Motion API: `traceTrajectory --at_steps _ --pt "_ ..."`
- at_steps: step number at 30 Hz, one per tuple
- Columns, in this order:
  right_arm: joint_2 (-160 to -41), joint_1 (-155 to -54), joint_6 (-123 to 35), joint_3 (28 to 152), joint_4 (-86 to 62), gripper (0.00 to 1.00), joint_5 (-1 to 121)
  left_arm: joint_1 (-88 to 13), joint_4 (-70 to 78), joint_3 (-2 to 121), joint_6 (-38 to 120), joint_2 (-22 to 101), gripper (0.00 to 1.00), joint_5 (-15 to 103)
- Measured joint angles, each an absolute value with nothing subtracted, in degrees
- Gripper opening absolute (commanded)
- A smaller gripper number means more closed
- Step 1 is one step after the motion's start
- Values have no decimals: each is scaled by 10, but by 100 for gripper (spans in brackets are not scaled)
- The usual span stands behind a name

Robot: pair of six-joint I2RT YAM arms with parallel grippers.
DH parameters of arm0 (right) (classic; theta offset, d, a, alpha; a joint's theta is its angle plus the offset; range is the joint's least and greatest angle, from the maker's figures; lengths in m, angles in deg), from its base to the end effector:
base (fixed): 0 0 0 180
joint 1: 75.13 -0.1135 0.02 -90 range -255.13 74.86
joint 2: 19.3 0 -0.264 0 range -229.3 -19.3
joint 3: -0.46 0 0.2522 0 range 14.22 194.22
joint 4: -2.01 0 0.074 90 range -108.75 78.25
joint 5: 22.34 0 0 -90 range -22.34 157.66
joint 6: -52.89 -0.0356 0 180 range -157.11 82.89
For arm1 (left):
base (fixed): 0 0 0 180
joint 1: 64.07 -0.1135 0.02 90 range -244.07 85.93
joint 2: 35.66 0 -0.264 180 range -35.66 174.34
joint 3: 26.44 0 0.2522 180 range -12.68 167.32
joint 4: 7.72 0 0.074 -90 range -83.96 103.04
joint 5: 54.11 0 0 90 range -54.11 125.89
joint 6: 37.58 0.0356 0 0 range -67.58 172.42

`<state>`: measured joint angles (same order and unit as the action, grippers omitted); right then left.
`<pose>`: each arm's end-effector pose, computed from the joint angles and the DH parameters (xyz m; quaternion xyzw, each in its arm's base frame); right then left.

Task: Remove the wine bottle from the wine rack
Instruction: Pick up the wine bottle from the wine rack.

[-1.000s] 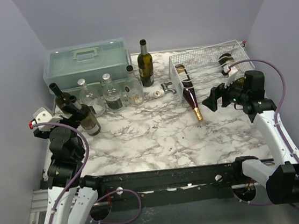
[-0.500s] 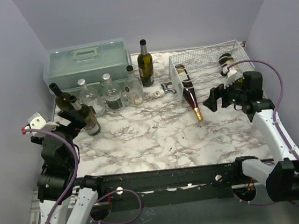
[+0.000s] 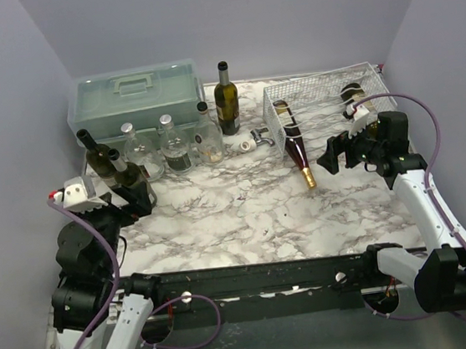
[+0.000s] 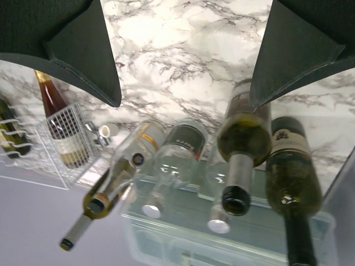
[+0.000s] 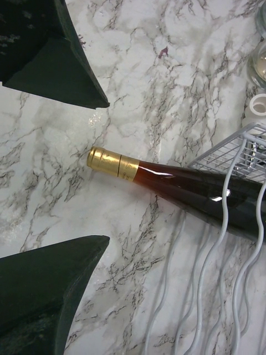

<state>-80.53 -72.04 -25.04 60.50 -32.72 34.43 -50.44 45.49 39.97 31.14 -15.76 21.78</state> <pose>0.2298 0.0071 0.2788 -0.1964 0.8407 0.1950 0.4654 0.0537 -0.0041 0.3737 -0.1309 0.7345 -0.1103 0.6567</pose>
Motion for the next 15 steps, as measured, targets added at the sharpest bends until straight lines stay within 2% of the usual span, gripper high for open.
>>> traceTrajectory --at_steps 15 --pt "-805 -720 -250 604 -327 100 346 -504 379 382 355 -179 99 514"
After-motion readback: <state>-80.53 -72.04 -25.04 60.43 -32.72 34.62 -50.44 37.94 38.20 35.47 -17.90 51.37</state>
